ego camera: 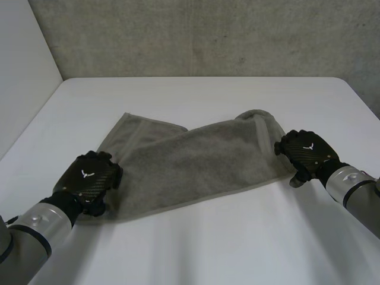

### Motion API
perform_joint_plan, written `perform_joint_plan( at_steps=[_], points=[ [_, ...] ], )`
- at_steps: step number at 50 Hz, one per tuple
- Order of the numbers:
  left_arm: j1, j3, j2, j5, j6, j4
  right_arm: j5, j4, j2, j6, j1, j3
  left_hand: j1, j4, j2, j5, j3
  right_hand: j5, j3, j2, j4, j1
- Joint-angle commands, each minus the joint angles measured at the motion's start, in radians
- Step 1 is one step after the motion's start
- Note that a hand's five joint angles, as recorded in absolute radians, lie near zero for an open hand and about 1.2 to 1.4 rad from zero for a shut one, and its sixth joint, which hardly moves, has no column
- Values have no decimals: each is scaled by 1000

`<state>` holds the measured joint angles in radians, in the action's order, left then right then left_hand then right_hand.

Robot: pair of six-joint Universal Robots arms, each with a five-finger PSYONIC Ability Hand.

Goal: Fold the towel.

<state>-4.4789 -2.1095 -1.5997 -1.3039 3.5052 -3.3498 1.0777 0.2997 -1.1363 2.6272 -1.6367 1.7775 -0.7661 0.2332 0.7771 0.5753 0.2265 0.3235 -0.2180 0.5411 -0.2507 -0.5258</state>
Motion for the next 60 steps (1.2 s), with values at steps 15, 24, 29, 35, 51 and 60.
perform_joint_plan(
  at_steps=[15, 24, 29, 35, 51, 60],
  points=[
    [-19, 13, -69, -2, 2, -28, 13, -140, 225, 27, 41, -286, 183, -59, -194, -166, -52, 60, 44, 17, 76, -32],
    [-17, 11, -69, -2, 0, -37, 28, -182, 302, 57, 40, -381, 183, -59, -194, -166, -52, 106, 44, 63, 76, -79],
    [-17, 8, -69, 0, 0, -39, 47, -183, 316, 71, 41, -401, 183, -59, -194, -166, -52, 147, 44, 104, 76, -120],
    [-16, 8, -69, 0, 0, -39, 48, -183, 320, 77, 43, -408, 183, -59, -194, -166, -52, 212, 44, 169, 76, -184],
    [-13, 3, -68, 0, 2, -37, 33, -223, 320, 85, 49, -423, 177, -59, -188, -161, -52, 898, 44, 855, 76, -870],
    [-13, 2, -65, 0, 0, -37, -25, -226, 248, 165, 49, -400, 174, -59, -185, -158, -52, 898, 44, 855, 76, -870]
  ],
)
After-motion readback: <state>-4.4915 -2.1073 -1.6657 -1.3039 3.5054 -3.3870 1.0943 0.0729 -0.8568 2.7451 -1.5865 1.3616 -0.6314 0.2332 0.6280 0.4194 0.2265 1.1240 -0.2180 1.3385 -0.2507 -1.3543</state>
